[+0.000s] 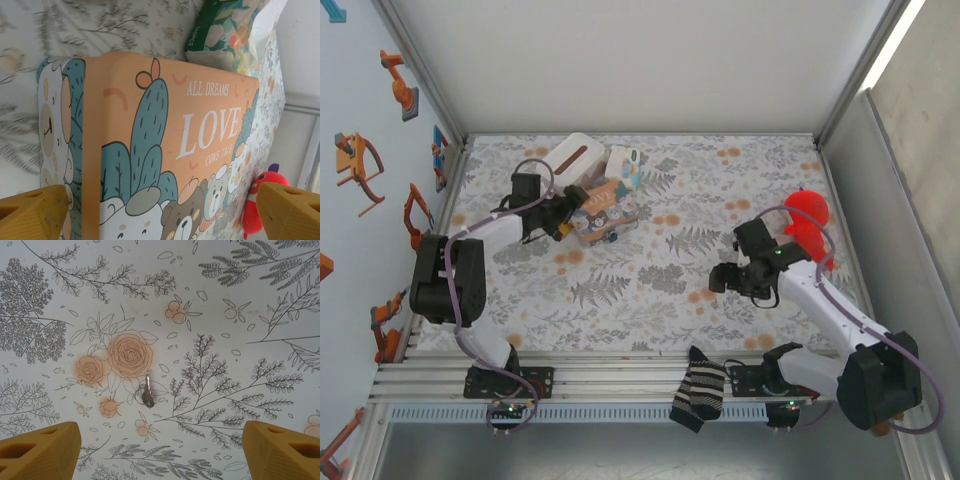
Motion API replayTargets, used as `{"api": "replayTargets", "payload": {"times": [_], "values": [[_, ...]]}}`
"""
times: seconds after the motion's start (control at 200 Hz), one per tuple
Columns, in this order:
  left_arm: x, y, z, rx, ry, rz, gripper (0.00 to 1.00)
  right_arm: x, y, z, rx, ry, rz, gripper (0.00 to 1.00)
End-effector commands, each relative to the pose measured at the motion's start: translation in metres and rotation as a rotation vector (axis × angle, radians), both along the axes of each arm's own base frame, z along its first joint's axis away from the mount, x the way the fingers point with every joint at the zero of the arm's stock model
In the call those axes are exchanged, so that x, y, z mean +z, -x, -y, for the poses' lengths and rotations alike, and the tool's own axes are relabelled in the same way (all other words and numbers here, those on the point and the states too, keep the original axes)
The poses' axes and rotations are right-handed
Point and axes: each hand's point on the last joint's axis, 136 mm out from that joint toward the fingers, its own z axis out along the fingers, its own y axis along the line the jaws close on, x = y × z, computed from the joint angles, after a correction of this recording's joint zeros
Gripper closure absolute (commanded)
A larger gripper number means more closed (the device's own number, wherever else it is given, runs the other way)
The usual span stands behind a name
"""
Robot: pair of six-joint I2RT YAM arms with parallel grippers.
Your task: Unlock the padlock with the key
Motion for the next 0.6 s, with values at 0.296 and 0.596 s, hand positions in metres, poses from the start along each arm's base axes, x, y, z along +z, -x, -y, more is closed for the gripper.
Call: {"api": "replayTargets", "payload": {"times": [0.296,0.596], "values": [[0.033,-0.004,0.014,-0.103,-0.111,0.123,0.04,-0.028,0.006,-0.020,0.062,0.096,-0.097,0.44],[0.061,0.050,-0.030,-0.042,-0.252,0.187,0.04,-0.041,0.007,-0.032,0.142,0.209,-0.140,0.63]]}}
